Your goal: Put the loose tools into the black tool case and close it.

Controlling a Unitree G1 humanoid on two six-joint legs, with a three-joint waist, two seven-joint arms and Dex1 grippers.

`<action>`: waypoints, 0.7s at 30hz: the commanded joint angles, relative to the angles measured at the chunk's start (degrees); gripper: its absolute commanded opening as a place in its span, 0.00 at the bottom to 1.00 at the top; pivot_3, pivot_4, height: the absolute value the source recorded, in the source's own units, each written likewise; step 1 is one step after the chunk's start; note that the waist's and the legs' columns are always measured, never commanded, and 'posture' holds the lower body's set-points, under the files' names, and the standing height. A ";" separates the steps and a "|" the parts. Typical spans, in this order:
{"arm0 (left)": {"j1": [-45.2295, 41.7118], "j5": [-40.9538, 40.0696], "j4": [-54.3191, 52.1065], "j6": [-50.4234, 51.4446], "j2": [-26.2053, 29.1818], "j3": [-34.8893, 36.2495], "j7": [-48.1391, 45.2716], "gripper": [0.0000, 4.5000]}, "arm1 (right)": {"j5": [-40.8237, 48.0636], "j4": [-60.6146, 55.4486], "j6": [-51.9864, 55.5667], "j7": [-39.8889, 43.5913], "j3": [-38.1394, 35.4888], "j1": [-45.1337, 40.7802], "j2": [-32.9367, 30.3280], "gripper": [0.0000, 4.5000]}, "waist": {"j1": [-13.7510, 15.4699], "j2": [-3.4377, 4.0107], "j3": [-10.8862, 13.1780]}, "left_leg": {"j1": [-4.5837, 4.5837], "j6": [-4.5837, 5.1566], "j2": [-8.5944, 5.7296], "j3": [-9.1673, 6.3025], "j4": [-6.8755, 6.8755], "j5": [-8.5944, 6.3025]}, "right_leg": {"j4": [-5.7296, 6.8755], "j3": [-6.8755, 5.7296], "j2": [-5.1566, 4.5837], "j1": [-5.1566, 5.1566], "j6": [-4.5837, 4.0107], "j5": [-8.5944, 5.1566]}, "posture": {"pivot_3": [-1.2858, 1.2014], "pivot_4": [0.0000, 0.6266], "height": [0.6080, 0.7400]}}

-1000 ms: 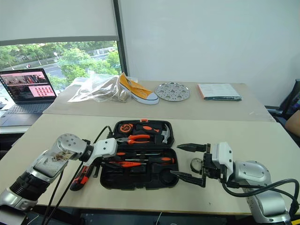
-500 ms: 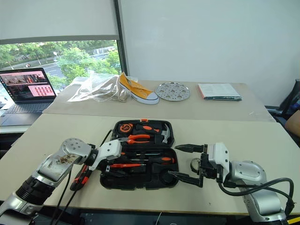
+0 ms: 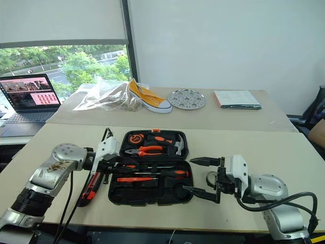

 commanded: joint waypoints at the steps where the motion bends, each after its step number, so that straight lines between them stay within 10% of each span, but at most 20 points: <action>1: 0.68 1.52 0.04 -2.04 -0.97 -1.07 0.96 0.01 | 0.02 -0.46 -1.68 0.15 -0.47 -0.62 0.36 1.00 | 0.05 0.00 0.00 | 0.00 0.00 -0.01 0.00 0.00 0.00 | 0.00 0.00 0.00 0.00 0.00 0.00 | 0.52 0.24 1.00; 21: 5.17 4.22 -4.10 0.74 1.62 -4.24 -0.11 0.01 | -0.16 -0.17 -2.08 0.12 -0.26 -1.06 0.96 1.00 | -0.08 0.01 -0.01 | 0.02 0.00 0.03 -0.01 0.00 0.00 | 0.01 0.00 0.01 0.01 0.00 0.00 | 0.52 0.24 1.00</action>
